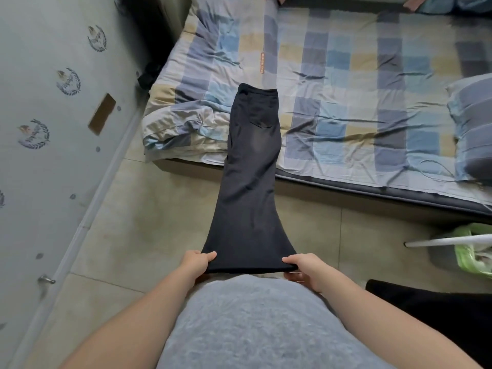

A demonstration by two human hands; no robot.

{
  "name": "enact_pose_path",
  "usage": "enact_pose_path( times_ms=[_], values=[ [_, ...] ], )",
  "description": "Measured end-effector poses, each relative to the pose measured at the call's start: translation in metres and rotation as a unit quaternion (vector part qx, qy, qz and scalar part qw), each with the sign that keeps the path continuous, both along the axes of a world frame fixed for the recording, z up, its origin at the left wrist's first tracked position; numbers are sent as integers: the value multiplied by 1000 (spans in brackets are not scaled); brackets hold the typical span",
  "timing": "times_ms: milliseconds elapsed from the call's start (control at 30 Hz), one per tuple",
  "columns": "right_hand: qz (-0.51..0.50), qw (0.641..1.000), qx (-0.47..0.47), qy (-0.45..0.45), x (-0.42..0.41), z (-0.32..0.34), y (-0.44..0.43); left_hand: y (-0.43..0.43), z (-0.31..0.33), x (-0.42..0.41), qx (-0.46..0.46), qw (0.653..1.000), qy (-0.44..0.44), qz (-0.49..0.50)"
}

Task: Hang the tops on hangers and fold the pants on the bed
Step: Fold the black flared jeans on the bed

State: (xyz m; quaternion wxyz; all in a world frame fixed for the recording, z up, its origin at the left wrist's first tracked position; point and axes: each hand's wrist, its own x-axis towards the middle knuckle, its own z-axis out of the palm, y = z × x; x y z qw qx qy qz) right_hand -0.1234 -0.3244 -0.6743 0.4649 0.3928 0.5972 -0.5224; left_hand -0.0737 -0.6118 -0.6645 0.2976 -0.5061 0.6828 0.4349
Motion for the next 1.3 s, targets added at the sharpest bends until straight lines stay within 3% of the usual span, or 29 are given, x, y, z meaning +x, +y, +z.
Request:
enact_pose_path(
  times_ms=[333, 600, 900, 1067, 1300],
  values=[
    [-53, 998, -16, 24, 5, 14, 6, 13, 22, -2, 21, 997, 11, 72],
    [-129, 990, -40, 51, -64, 37, -2, 5, 56, -76, 109, 975, 64, 182],
    [-186, 975, -81, 91, -231, 51, -45, -28, 62, -241, 221, 935, 132, 243],
    [-229, 967, -80, 83, -338, 41, -75, -60, 52, -363, 278, 927, 115, 223],
    [-282, 958, -29, 53, -488, 27, -102, -92, 31, -527, 285, 931, 68, 220]
  ],
)
